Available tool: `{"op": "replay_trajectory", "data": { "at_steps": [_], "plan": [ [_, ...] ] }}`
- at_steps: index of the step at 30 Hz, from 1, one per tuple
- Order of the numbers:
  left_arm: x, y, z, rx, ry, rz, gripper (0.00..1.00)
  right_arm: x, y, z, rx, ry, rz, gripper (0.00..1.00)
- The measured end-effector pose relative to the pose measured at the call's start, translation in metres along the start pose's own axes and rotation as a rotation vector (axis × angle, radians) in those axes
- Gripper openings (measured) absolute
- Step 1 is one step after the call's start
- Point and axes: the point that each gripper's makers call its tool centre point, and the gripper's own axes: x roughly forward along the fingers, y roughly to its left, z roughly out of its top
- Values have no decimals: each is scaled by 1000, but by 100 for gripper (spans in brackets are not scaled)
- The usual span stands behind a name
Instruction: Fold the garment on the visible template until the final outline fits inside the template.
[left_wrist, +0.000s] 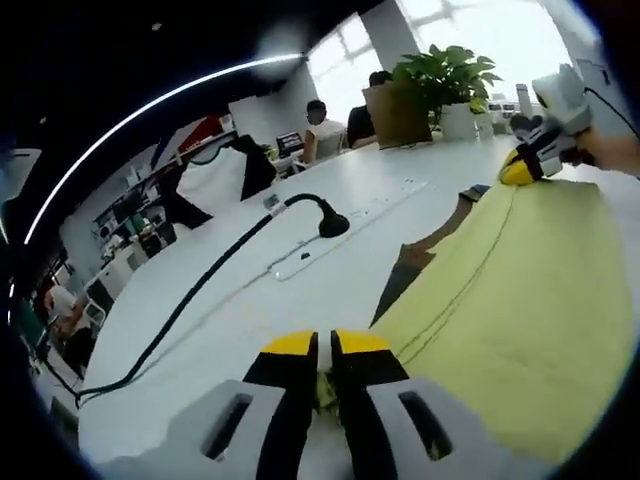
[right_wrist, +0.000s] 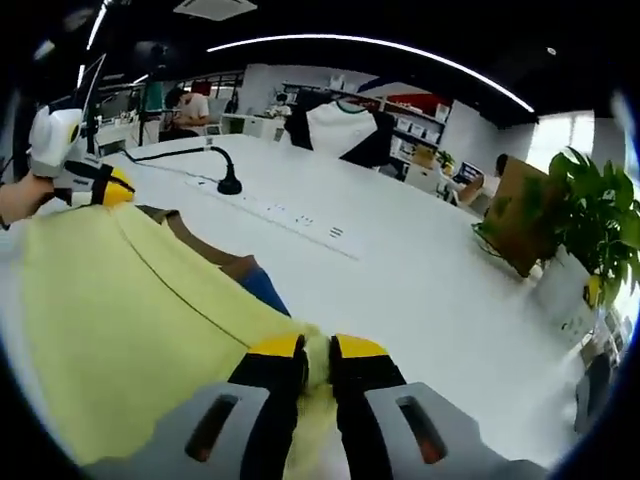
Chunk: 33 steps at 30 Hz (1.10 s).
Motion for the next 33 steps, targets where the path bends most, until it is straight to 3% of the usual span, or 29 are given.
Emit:
{"op": "replay_trajectory", "data": {
  "at_steps": [1,3,4,6,9,13,15,16,17,18,21,25,27,30,31,33],
  "plan": [
    [-2,2,1,34,-1,-16,11,0,1,5,4,-27,5,9],
    [-3,9,6,-25,-17,-10,12,-3,-5,13,-9,-45,-18,12],
    [-6,9,8,-67,-25,-22,12,-5,-9,23,-74,-80,-18,15],
    [-11,14,11,-52,-33,-43,12,-10,-12,38,-182,-123,-11,23],
    [-17,17,16,79,-38,-75,18,-17,-12,56,-326,-168,25,35],
    [-22,16,21,203,-56,-140,23,-25,-13,71,-414,-191,59,40],
    [-24,19,23,289,-47,-163,26,-28,-15,71,-474,-156,62,43],
    [-28,23,23,383,-20,-175,29,-29,-15,71,-497,-145,64,42],
    [-30,28,28,436,-33,-159,31,-31,-14,73,-536,-153,75,42],
    [-34,32,33,412,-50,-153,32,-32,-13,73,-550,-162,86,41],
    [-40,35,41,383,-59,-179,33,-32,-16,62,-551,-93,97,40],
    [-44,29,36,539,0,-251,32,-29,-10,46,-642,-17,143,41],
    [-43,25,30,573,41,-278,32,-28,-6,40,-692,10,163,41],
    [-39,26,23,651,74,-292,34,-25,-8,49,-654,-27,145,42],
    [-35,32,19,666,114,-278,35,-26,-6,50,-668,-21,151,42],
    [-33,27,18,652,116,-295,35,-24,-4,47,-769,28,171,42]
  ]
}}
